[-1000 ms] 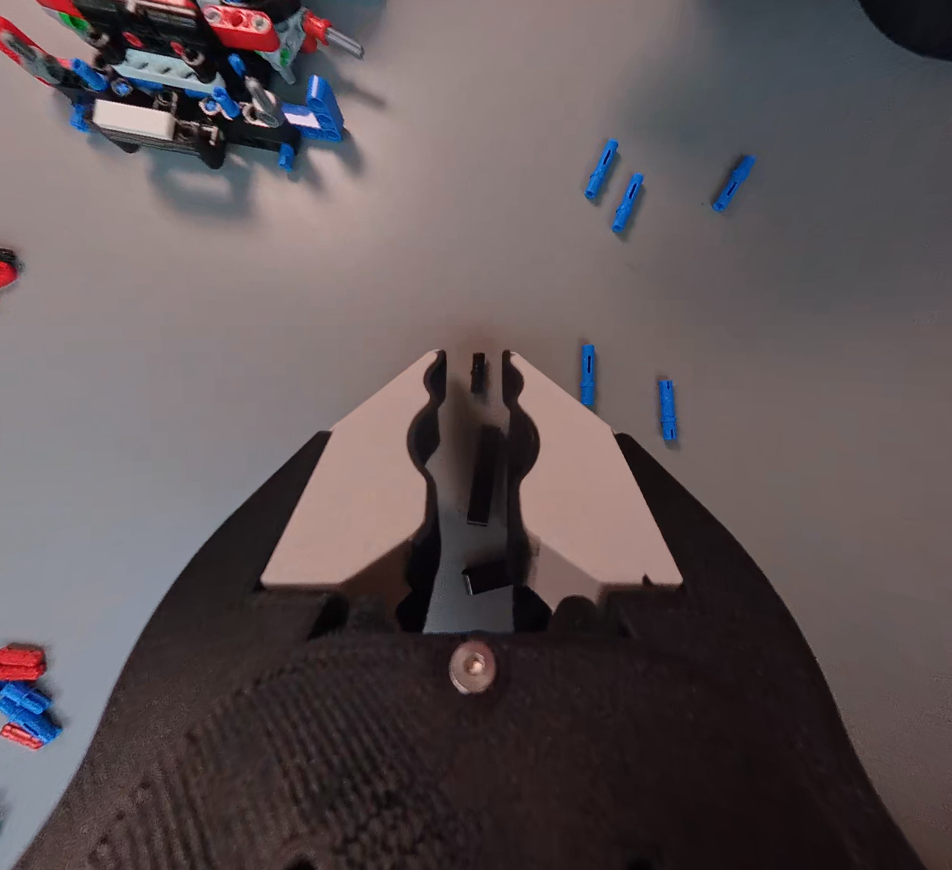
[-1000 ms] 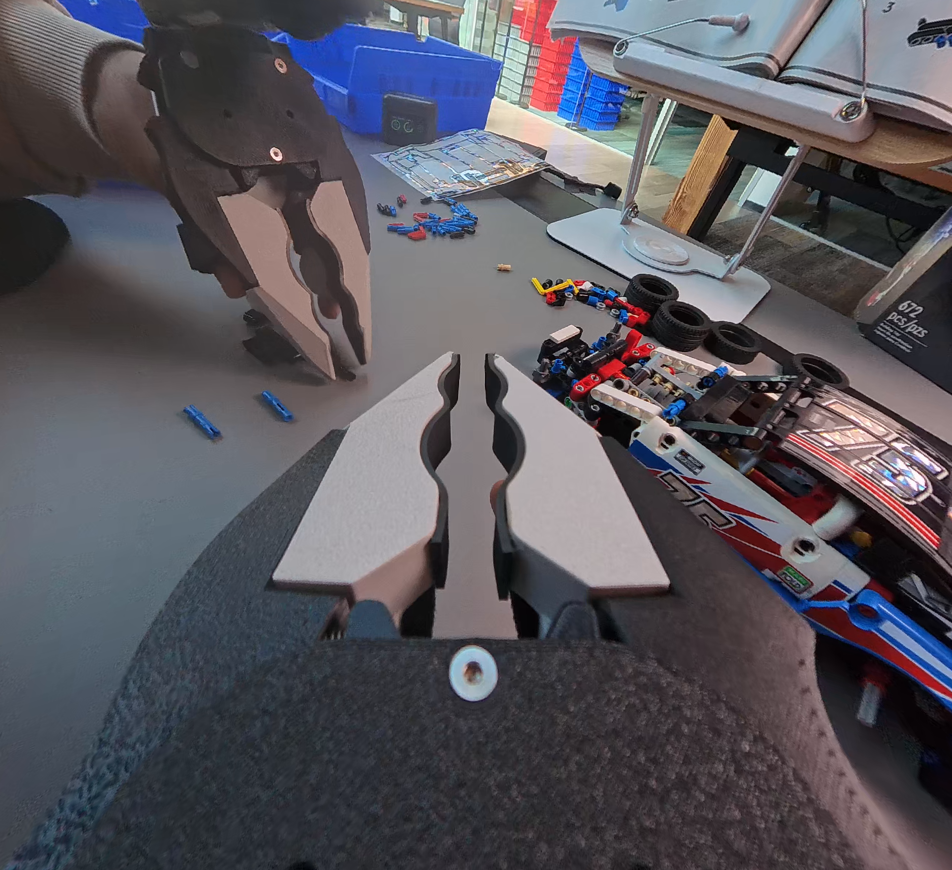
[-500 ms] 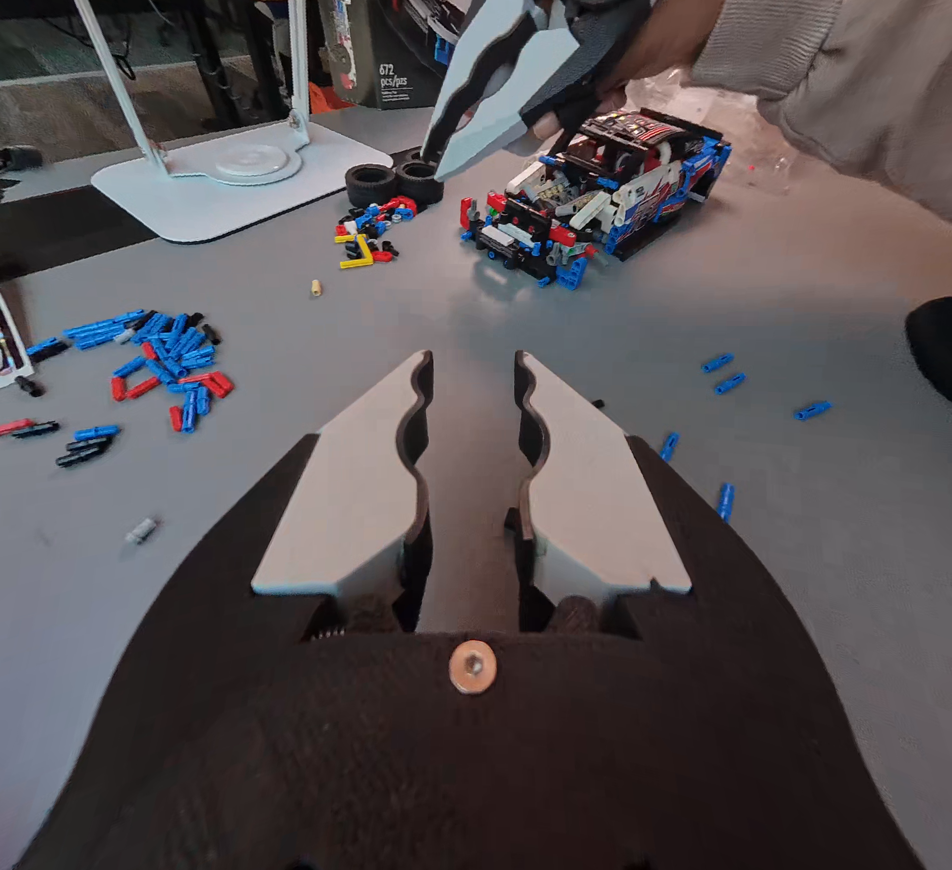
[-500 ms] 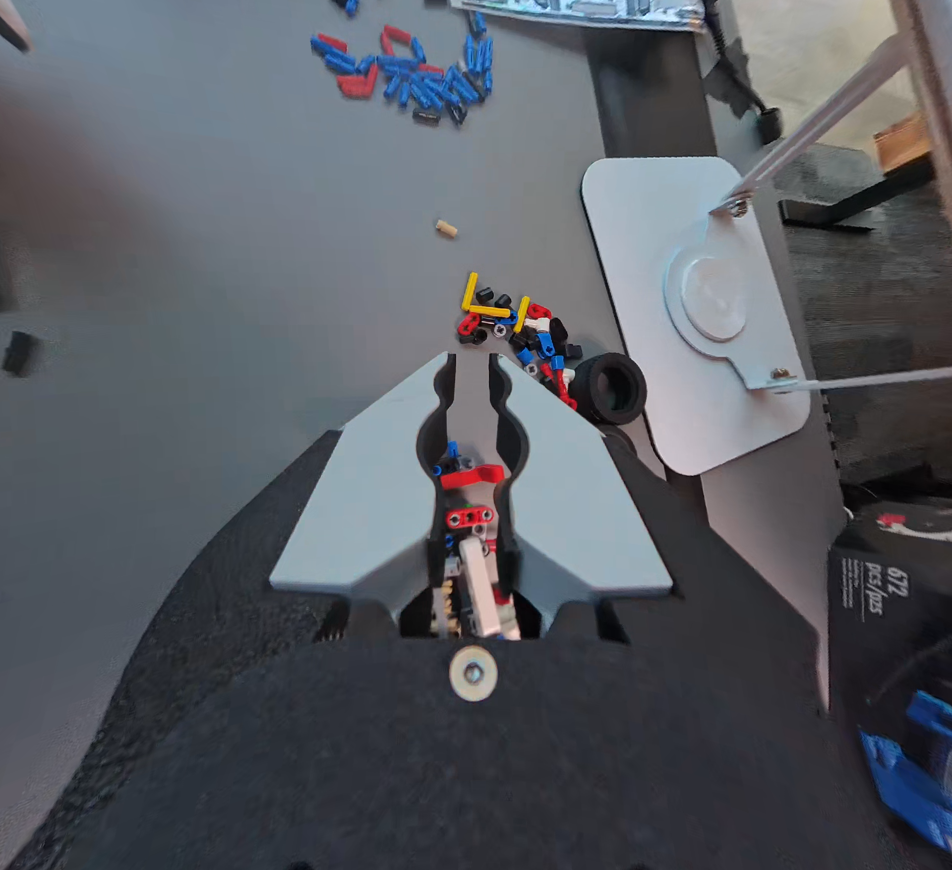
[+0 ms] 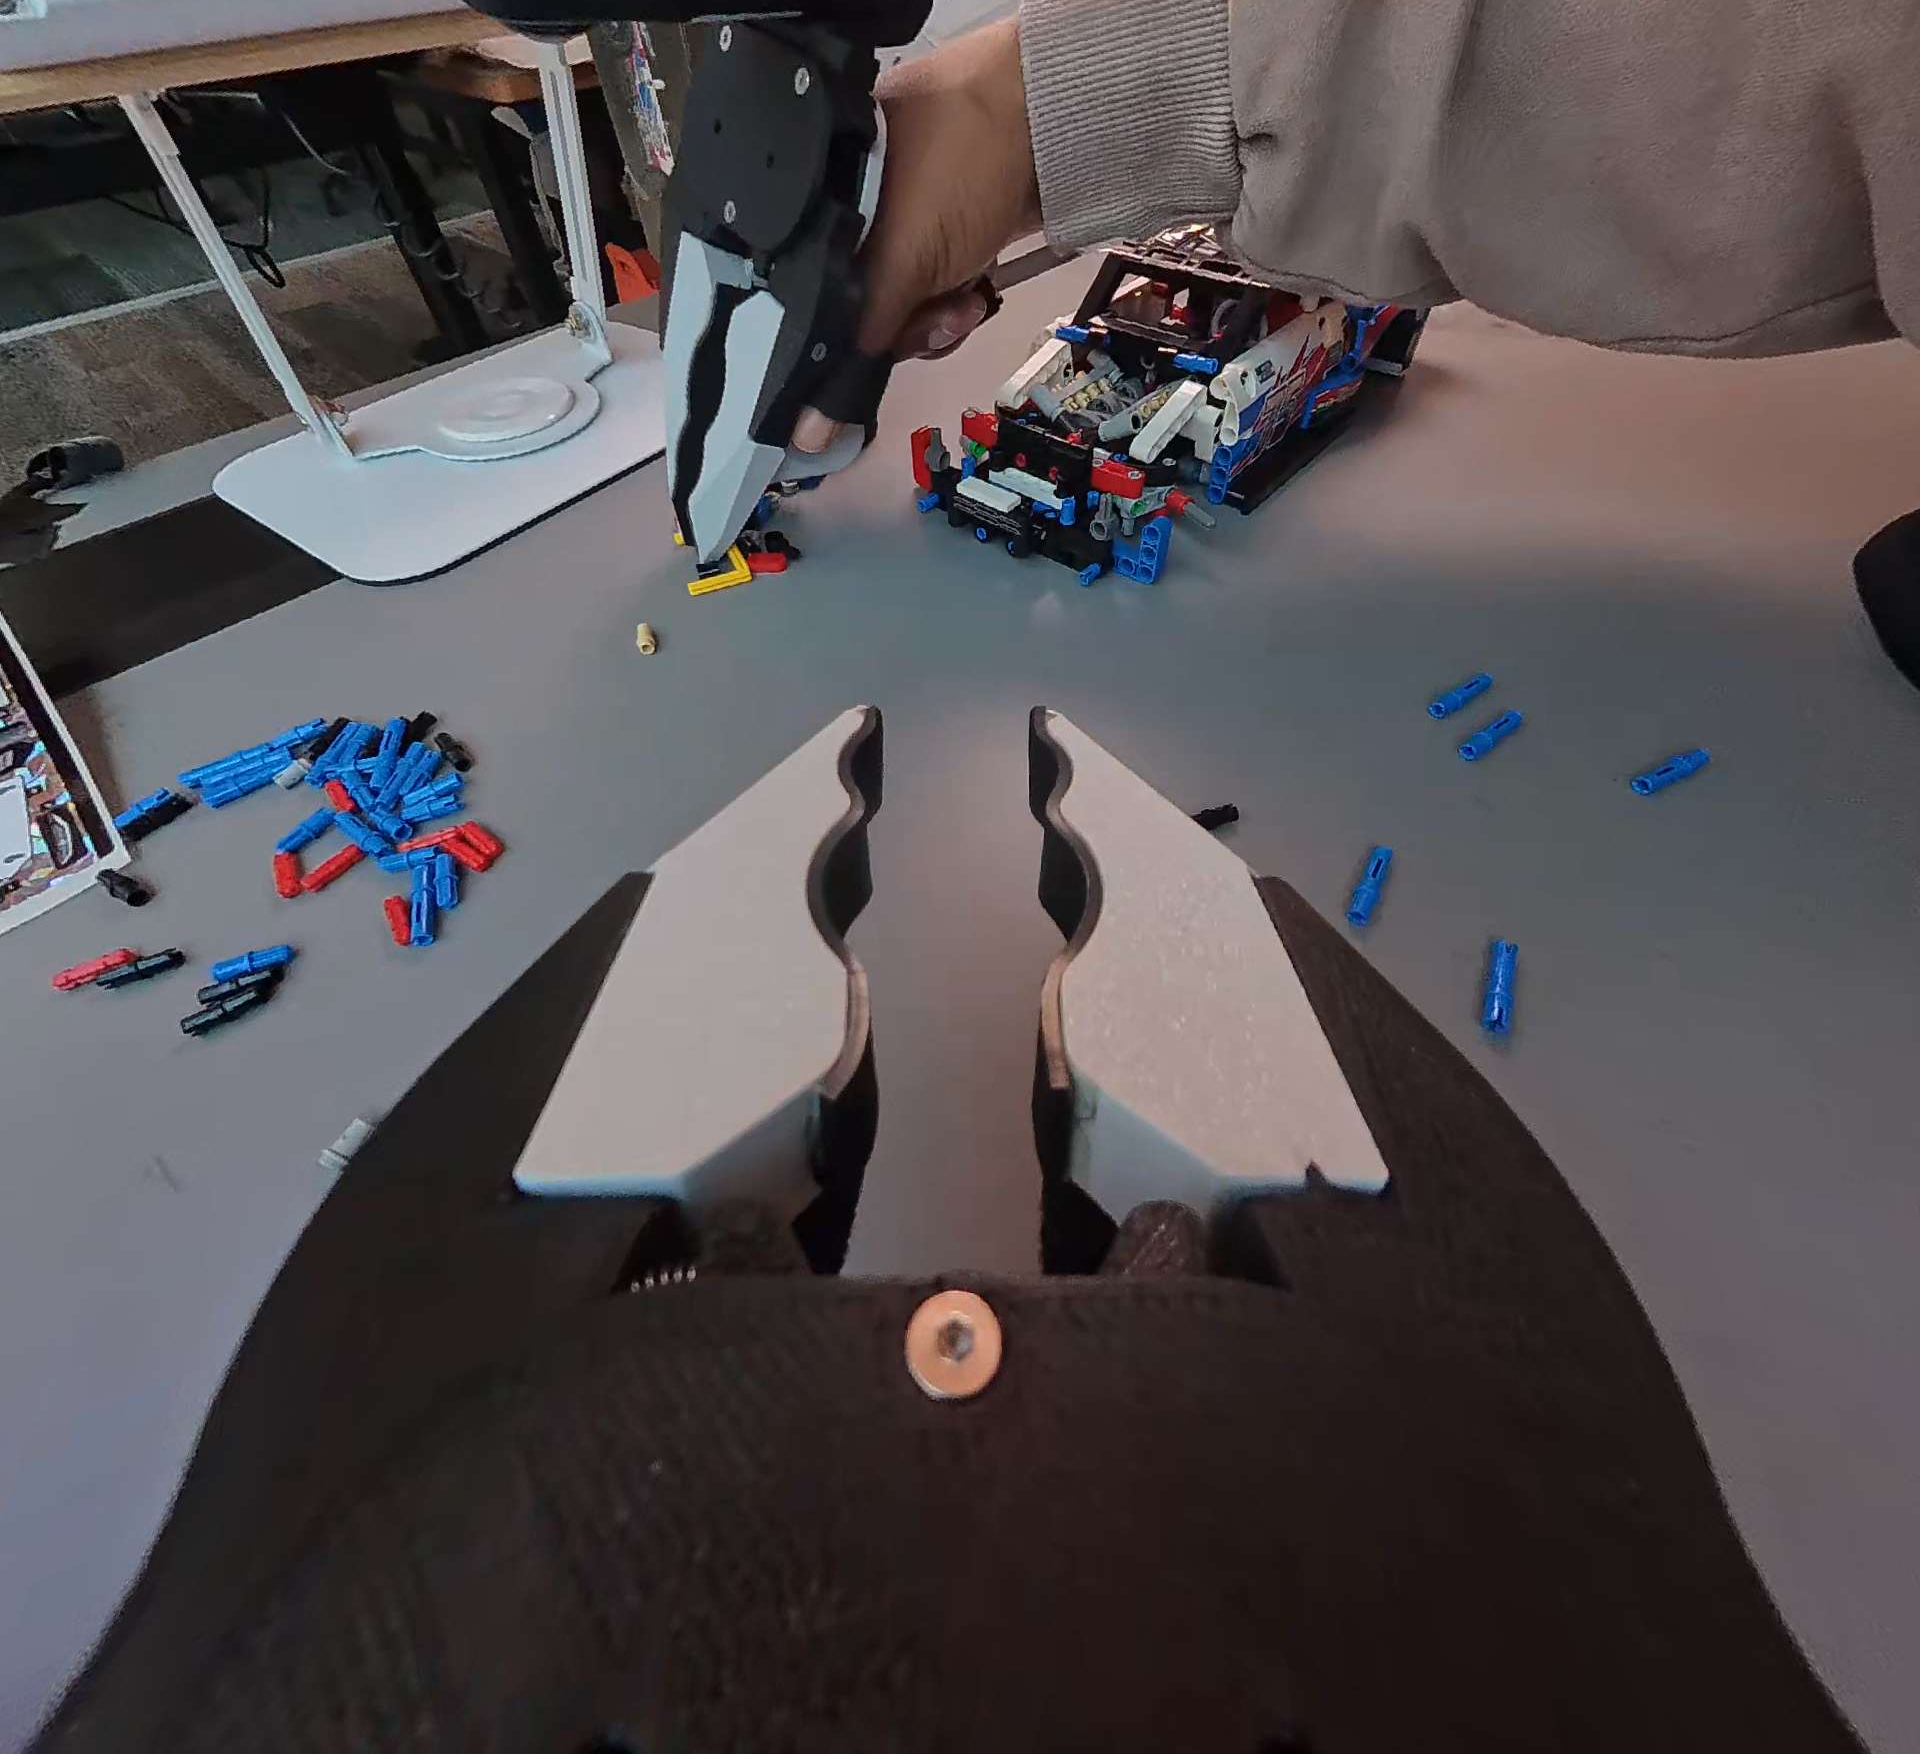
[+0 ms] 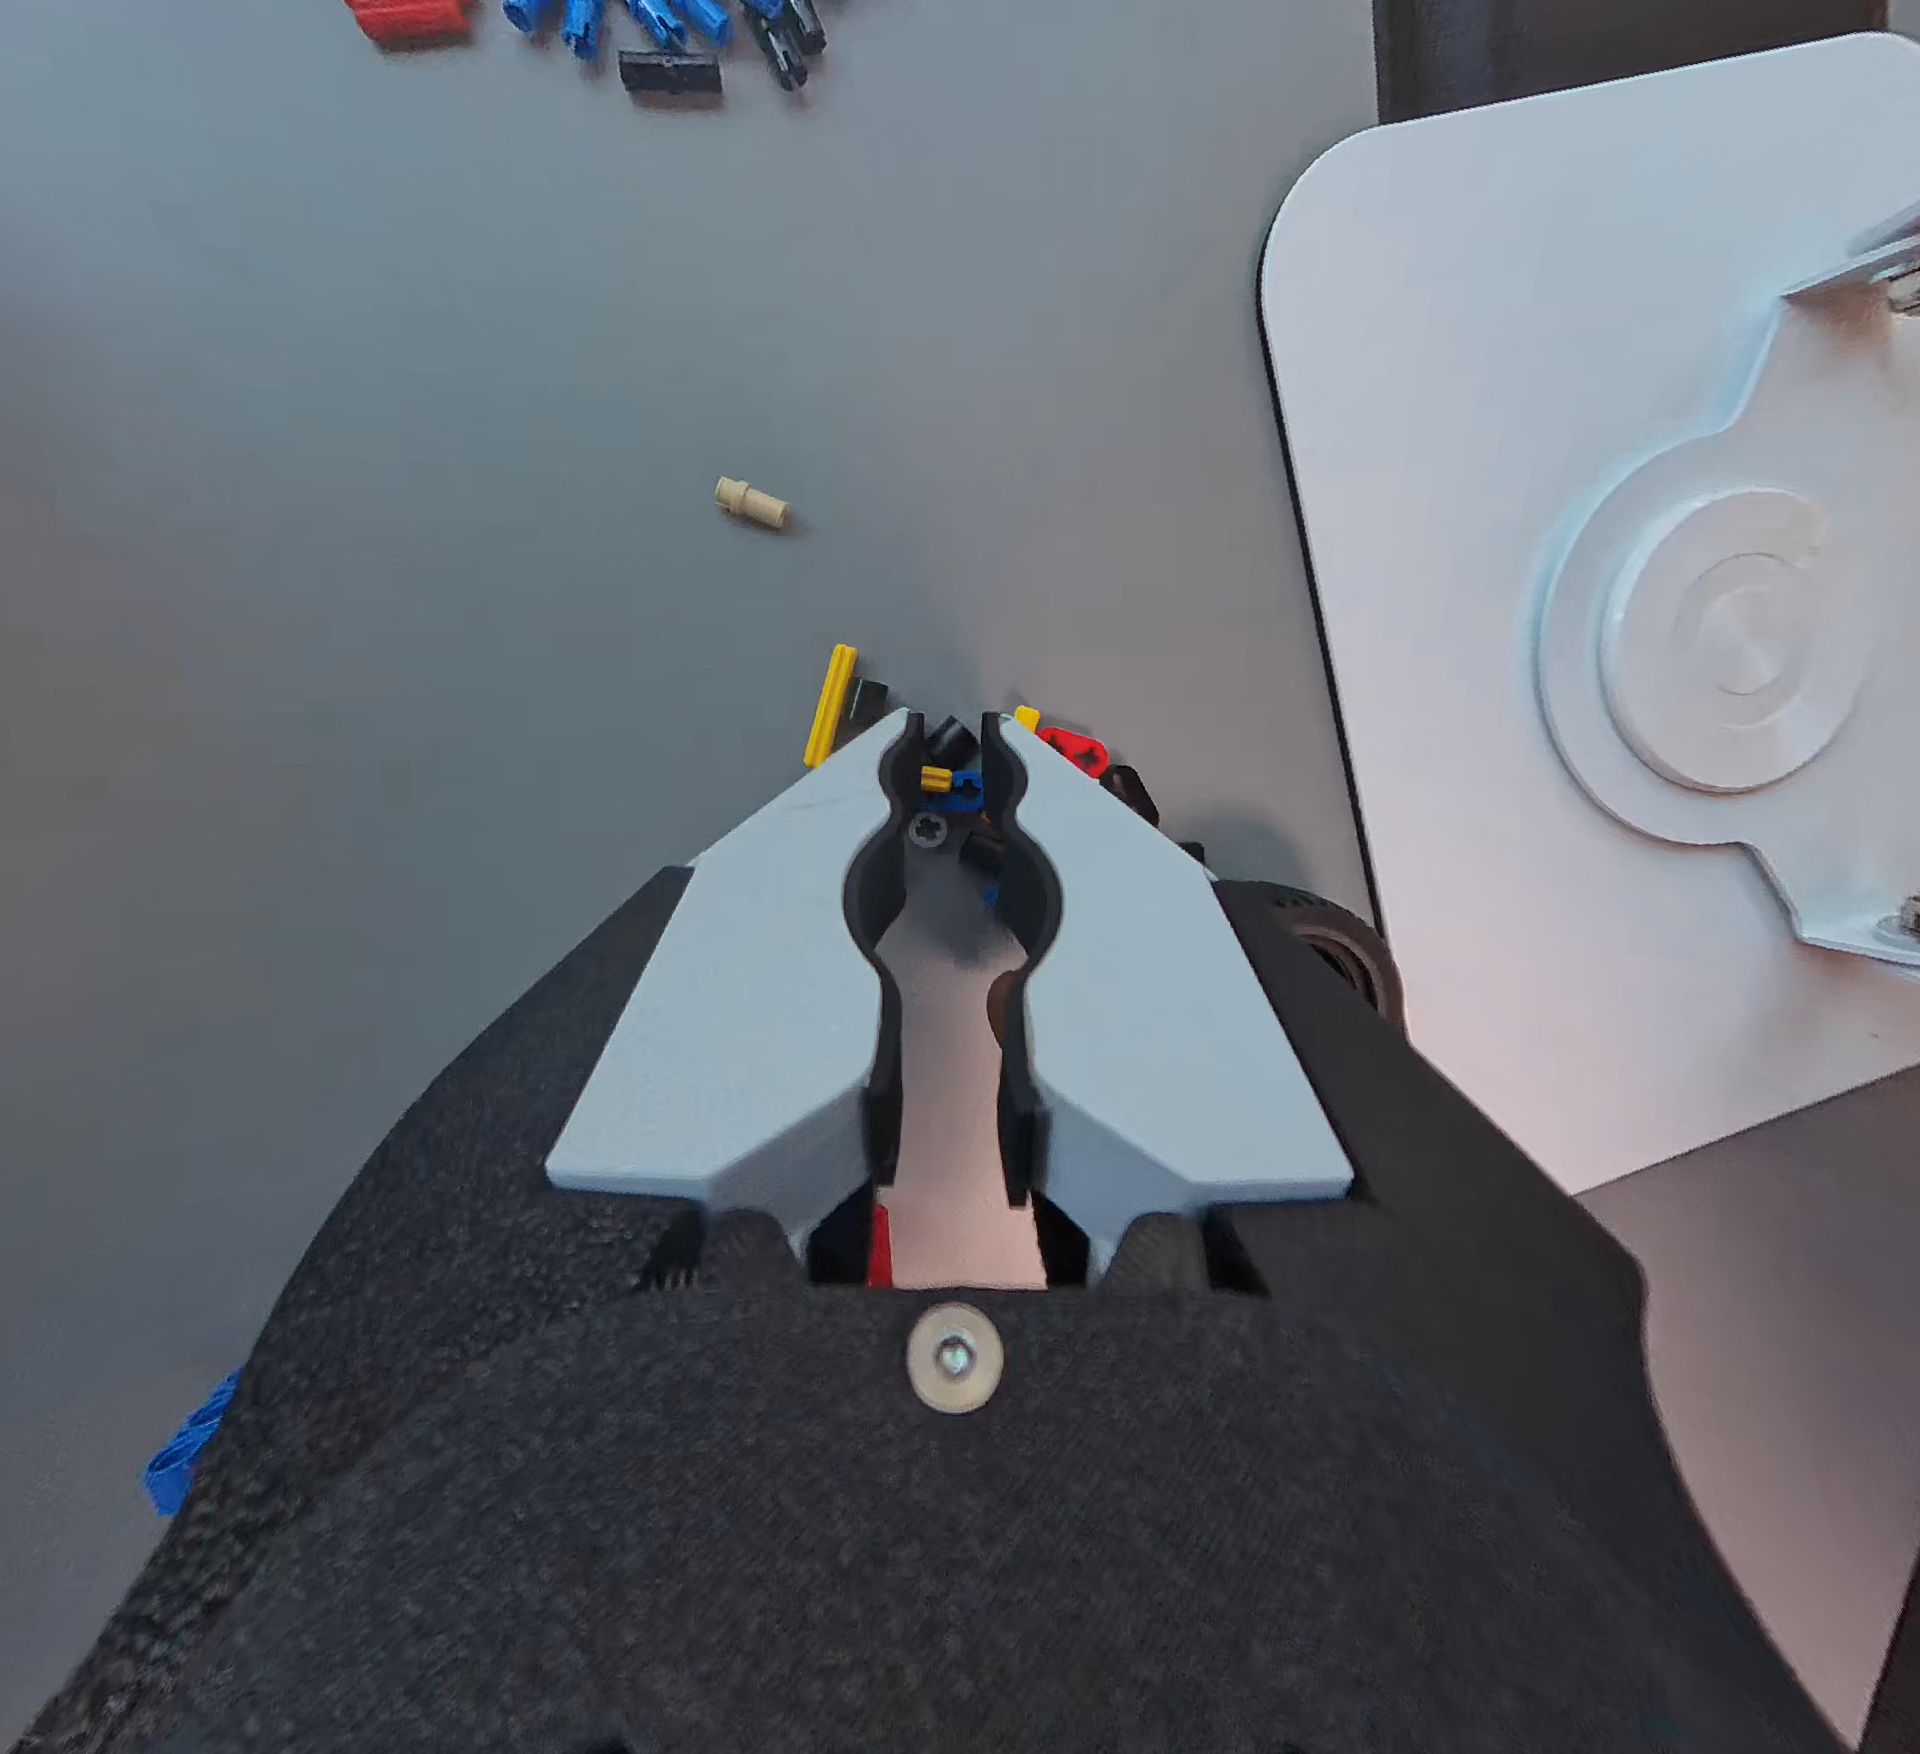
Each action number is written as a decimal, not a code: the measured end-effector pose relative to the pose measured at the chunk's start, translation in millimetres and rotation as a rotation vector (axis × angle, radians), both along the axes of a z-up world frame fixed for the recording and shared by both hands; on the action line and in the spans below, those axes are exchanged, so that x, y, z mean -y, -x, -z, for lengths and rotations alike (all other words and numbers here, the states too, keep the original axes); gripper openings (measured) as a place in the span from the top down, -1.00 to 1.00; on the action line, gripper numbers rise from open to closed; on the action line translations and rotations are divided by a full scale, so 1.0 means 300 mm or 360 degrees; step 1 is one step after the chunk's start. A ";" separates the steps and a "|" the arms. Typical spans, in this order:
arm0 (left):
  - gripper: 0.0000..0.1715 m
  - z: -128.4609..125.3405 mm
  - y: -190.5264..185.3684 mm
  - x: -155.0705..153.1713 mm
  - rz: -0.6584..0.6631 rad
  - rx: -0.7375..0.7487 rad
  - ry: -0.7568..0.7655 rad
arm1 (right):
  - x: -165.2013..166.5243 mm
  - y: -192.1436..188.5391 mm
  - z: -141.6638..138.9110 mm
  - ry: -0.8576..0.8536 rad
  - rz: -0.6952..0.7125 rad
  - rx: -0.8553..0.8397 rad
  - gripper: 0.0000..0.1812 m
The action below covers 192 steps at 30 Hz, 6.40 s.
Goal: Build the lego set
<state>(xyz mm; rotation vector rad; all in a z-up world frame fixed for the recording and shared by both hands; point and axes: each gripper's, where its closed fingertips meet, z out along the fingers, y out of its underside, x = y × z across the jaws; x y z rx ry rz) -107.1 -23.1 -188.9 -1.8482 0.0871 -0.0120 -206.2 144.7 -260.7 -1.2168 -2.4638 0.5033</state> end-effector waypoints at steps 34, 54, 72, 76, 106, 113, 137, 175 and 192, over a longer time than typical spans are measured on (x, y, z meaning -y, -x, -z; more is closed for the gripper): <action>0.69 0.015 0.008 0.000 0.0001 0.0094 0.0033 | 0.051 -0.012 -0.033 0.0024 0.0036 0.0069 0.95; 0.69 0.013 0.002 0.001 0.0014 0.0090 0.0039 | 0.050 -0.007 0.002 -0.0040 0.0067 0.0113 0.95; 0.73 -0.218 -0.069 0.054 0.0056 -0.0258 -0.0511 | 0.630 -0.382 -0.513 0.2145 0.0313 -0.0718 0.95; 0.80 -0.214 -0.140 0.059 0.0145 -0.0470 -0.0526 | 0.651 -0.440 -0.496 0.2247 0.0356 -0.0684 0.95; 0.99 -0.144 -0.214 0.051 0.0331 -0.0599 -0.0415 | 0.634 -0.519 -0.396 0.1779 0.0185 -0.0722 0.95; 0.82 -0.182 -0.193 0.058 0.0344 -0.0247 -0.0471 | 0.619 -0.517 -0.462 0.1919 0.0230 -0.0956 0.95; 0.93 -0.113 -0.260 0.075 0.0479 -0.1087 -0.0360 | 0.658 -0.559 -0.375 0.1561 0.0084 -0.0613 0.95; 0.68 -0.085 -0.158 0.032 0.0315 -0.0237 -0.0218 | 0.061 -0.877 -0.207 0.0324 0.0601 -0.0268 0.84; 0.67 -0.074 -0.100 0.026 0.0210 -0.0154 -0.0171 | -0.030 -0.097 -0.148 0.0032 0.0132 -0.0065 0.90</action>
